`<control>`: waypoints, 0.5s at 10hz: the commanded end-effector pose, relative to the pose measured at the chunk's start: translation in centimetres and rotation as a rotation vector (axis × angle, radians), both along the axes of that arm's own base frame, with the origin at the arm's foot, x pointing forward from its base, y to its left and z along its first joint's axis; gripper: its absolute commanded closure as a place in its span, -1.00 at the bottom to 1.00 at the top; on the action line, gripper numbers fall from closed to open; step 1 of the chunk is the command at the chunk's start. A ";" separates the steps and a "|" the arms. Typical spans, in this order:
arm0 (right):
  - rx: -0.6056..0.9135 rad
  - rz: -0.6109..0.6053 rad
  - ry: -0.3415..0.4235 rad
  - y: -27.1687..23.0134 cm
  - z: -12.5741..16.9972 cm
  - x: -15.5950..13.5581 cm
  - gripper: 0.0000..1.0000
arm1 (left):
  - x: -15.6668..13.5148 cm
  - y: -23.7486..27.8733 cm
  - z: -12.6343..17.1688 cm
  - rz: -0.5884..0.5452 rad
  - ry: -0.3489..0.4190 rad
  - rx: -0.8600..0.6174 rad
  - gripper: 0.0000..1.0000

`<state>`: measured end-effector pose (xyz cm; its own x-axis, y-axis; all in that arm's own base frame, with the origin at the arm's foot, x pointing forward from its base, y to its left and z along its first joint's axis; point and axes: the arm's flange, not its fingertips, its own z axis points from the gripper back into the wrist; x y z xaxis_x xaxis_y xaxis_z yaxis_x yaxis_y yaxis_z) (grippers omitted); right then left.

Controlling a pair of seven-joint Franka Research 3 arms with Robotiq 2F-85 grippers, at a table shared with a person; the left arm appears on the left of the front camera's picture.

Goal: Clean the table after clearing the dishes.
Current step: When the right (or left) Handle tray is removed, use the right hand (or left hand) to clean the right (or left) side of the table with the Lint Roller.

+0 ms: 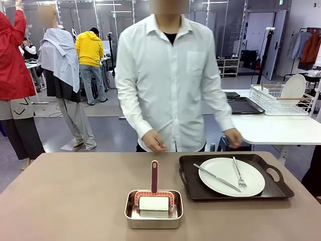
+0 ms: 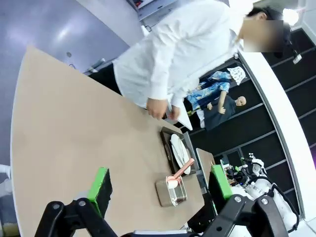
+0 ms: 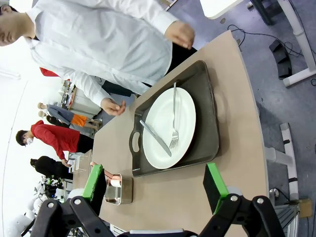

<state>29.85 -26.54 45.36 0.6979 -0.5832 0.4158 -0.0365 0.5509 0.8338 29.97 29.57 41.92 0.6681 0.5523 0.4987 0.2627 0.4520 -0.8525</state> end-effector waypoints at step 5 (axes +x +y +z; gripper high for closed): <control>0.000 0.004 -0.030 0.0 -0.1 -0.1 -1.00 | -0.6 -0.2 -0.1 -0.003 -0.022 -0.007 -1.00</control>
